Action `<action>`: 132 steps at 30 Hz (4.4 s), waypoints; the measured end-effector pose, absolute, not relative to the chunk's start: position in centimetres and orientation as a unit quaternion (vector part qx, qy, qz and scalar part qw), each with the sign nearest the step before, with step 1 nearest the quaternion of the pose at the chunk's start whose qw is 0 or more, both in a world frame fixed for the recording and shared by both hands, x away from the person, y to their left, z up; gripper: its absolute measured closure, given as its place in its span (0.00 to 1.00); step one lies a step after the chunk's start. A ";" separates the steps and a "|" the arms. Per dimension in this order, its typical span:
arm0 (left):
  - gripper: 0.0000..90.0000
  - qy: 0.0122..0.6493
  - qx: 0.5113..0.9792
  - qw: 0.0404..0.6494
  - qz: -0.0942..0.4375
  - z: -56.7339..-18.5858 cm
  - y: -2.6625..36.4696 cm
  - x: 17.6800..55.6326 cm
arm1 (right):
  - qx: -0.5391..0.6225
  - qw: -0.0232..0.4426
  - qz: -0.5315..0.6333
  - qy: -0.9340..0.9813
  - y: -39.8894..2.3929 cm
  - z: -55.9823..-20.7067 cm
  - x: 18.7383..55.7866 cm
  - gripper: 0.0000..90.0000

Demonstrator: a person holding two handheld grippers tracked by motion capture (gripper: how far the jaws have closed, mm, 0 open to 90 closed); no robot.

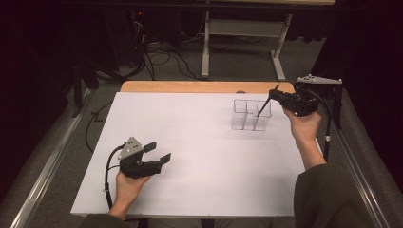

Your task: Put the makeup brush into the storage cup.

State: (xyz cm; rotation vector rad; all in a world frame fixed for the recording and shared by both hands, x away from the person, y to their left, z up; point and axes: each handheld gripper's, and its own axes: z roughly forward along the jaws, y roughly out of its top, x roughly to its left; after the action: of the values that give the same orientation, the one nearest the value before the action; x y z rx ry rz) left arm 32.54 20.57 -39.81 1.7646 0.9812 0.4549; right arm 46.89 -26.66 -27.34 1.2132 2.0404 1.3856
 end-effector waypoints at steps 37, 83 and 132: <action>0.30 0.407 0.734 0.508 0.192 -39.8 20.5 32.5 | 0.444 0.210 0.452 0.744 -24.8 -28.9 48.6 0.94; 0.30 0.404 0.732 0.512 0.197 -39.7 20.5 32.4 | 0.434 0.238 0.474 0.728 -26.9 -29.2 44.3 0.51; 0.30 0.404 0.731 0.517 0.189 -39.8 20.6 32.5 | 0.420 0.226 0.491 0.729 -29.0 -29.9 41.0 0.47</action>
State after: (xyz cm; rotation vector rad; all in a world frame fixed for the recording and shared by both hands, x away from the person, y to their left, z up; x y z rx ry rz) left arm 32.51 20.55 -39.78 1.7536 0.9686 0.4529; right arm 41.00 -29.02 -29.94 1.1592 2.0096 1.3527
